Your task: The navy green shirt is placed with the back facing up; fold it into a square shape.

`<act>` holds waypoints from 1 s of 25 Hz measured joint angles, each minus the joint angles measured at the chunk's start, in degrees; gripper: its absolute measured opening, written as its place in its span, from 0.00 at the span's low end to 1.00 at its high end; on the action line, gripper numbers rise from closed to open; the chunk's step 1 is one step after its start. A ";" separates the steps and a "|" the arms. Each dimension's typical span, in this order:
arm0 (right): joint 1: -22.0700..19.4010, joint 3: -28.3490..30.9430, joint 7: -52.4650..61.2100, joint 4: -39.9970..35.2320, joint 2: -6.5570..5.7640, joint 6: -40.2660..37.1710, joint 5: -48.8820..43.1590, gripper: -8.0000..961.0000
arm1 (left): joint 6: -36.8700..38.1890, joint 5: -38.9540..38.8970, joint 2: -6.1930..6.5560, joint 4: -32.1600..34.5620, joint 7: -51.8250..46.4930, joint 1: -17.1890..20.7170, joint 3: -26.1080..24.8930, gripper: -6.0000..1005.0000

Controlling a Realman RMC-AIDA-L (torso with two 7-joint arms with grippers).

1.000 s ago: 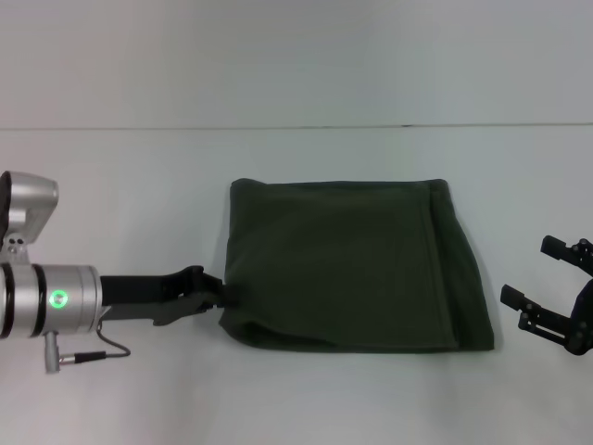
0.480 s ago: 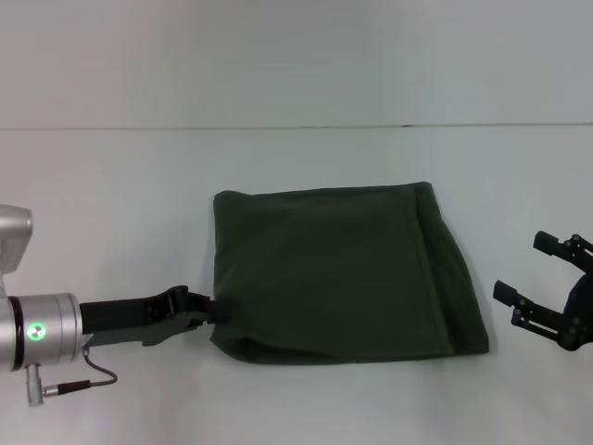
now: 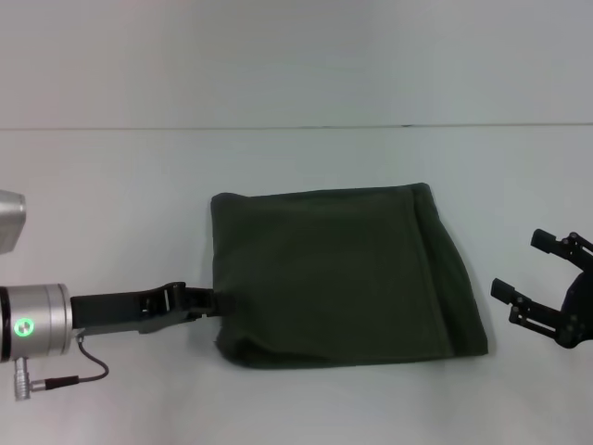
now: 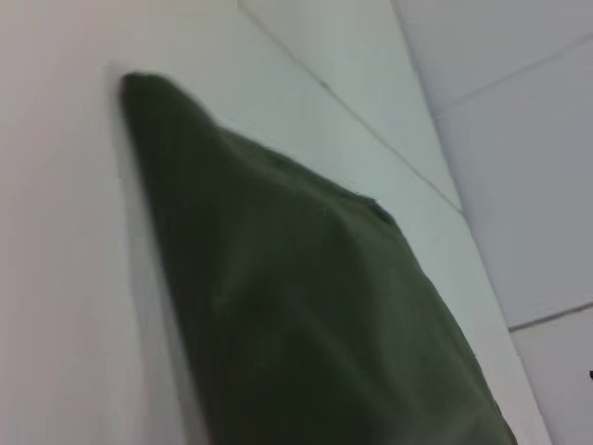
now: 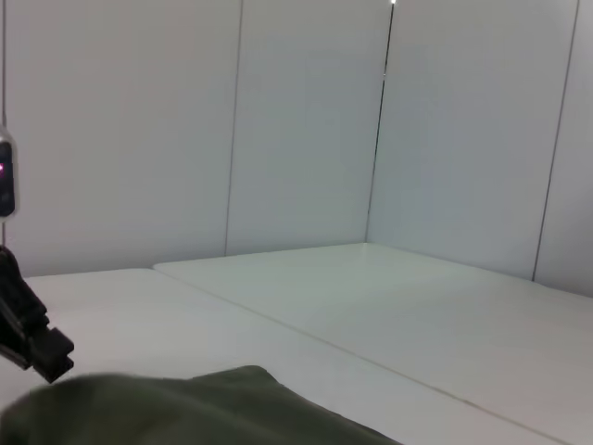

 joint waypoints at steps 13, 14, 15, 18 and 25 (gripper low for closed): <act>0.49 -0.55 -0.37 0.61 0.03 -0.54 -0.31 0.92 | 2.95 -1.05 -2.13 10.19 36.04 6.04 -3.49 0.46; 0.49 -0.75 -0.37 0.56 -0.01 -0.72 -0.49 0.92 | 2.98 -1.29 -2.93 11.87 41.24 7.18 -3.50 0.54; 0.44 -0.85 -0.38 0.57 -0.02 -0.82 -0.64 0.92 | 3.04 -1.52 -3.44 12.62 44.44 7.90 -3.52 0.62; 0.03 -0.97 -0.80 1.46 0.07 -0.82 -1.13 0.92 | 3.21 -2.59 -4.51 13.37 53.79 10.09 -3.56 0.74; -1.71 -0.96 -4.90 7.44 -0.08 0.35 -1.45 0.92 | 2.41 -4.11 -4.70 7.74 65.29 12.72 -7.18 0.87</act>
